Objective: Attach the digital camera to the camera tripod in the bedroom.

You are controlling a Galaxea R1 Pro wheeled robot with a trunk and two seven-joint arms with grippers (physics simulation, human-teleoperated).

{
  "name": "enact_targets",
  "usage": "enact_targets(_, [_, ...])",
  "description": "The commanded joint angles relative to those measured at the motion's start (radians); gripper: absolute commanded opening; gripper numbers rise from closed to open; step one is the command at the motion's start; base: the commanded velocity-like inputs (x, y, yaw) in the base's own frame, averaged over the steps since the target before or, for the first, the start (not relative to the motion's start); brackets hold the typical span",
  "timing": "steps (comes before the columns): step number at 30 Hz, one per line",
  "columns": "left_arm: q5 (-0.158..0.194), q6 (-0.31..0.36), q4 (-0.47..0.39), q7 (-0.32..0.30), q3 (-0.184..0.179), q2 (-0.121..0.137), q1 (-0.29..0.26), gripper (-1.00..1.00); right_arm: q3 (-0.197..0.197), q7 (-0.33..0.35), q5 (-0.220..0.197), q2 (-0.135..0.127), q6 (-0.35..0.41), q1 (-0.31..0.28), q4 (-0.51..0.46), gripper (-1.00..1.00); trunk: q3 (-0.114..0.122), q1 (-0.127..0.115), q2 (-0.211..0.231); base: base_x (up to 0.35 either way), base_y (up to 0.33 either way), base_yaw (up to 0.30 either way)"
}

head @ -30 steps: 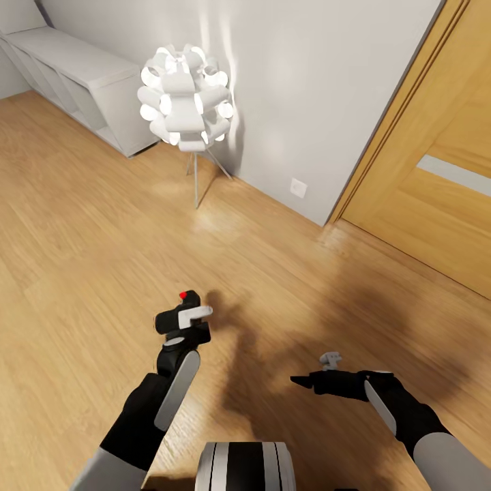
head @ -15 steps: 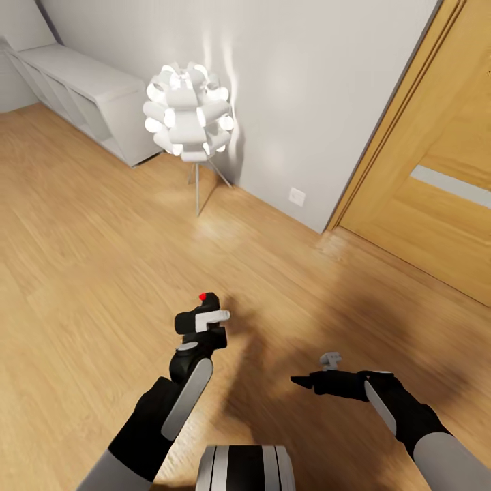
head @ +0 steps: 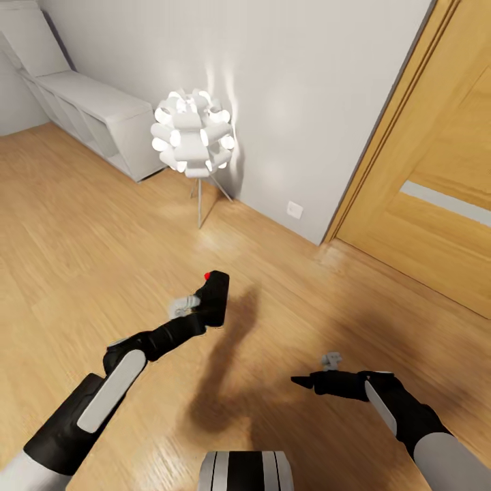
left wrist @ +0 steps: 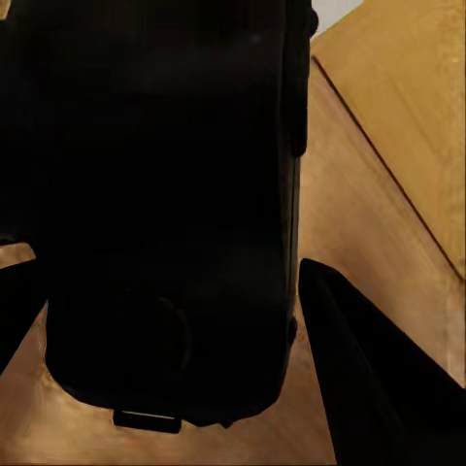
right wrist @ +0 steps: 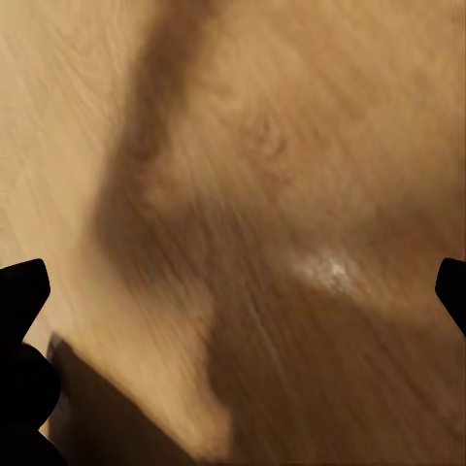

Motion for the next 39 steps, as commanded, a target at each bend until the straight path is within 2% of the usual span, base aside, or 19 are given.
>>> enact_targets(1, [0.066,-0.014,0.003,-0.094,0.004,0.056,0.0,-1.0,0.002,-0.002,-0.01,-0.001,0.008,0.0,-0.001,1.0,0.003,-0.001,0.0,0.0,0.0,0.0])
enact_targets(3, [0.122,-0.024,0.013,-0.176,0.007,0.105,0.0,-1.0,-0.006,-0.001,-0.011,-0.001,0.007,0.0,-0.001,1.0,0.011,-0.001,0.0,0.0,0.0,0.0])
enact_targets(4, [0.174,-0.032,0.031,-0.244,0.009,0.144,0.0,-1.0,-0.018,0.0,-0.011,-0.001,0.006,0.0,-0.002,1.0,0.015,-0.002,0.001,0.0,0.0,0.0])
enact_targets(8, [0.267,-0.041,0.093,-0.36,0.012,0.199,0.0,-1.0,-0.044,0.0,-0.011,-0.001,0.005,0.0,-0.001,1.0,0.03,-0.004,0.002,0.0,0.0,0.0])
enact_targets(10, [0.294,-0.043,0.132,-0.4,0.014,0.212,0.0,-1.0,-0.051,0.001,-0.011,-0.001,0.005,0.0,-0.001,1.0,0.038,-0.005,0.002,0.0,0.0,0.0])
enact_targets(16, [0.32,-0.044,0.179,-0.442,0.016,0.22,0.0,-1.0,-0.058,0.001,-0.011,-0.001,0.009,0.0,-0.001,1.0,0.061,-0.007,0.004,0.0,0.0,0.0])
enact_targets(34, [0.322,-0.046,0.177,-0.441,0.013,0.216,0.0,-1.0,-0.059,0.001,-0.011,-0.001,0.018,0.0,-0.001,1.0,0.131,-0.015,0.008,0.0,0.0,0.0])
enact_targets(38, [0.317,-0.045,0.175,-0.438,0.012,0.202,0.0,-1.0,-0.058,0.001,-0.011,-0.001,0.018,0.0,-0.001,1.0,0.146,-0.017,0.009,0.0,0.0,0.0])
enact_targets(39, [0.313,-0.044,0.178,-0.435,0.014,0.177,0.0,-1.0,-0.058,0.0,-0.011,-0.001,0.019,0.0,-0.001,1.0,0.15,-0.018,0.009,0.0,0.0,0.0])
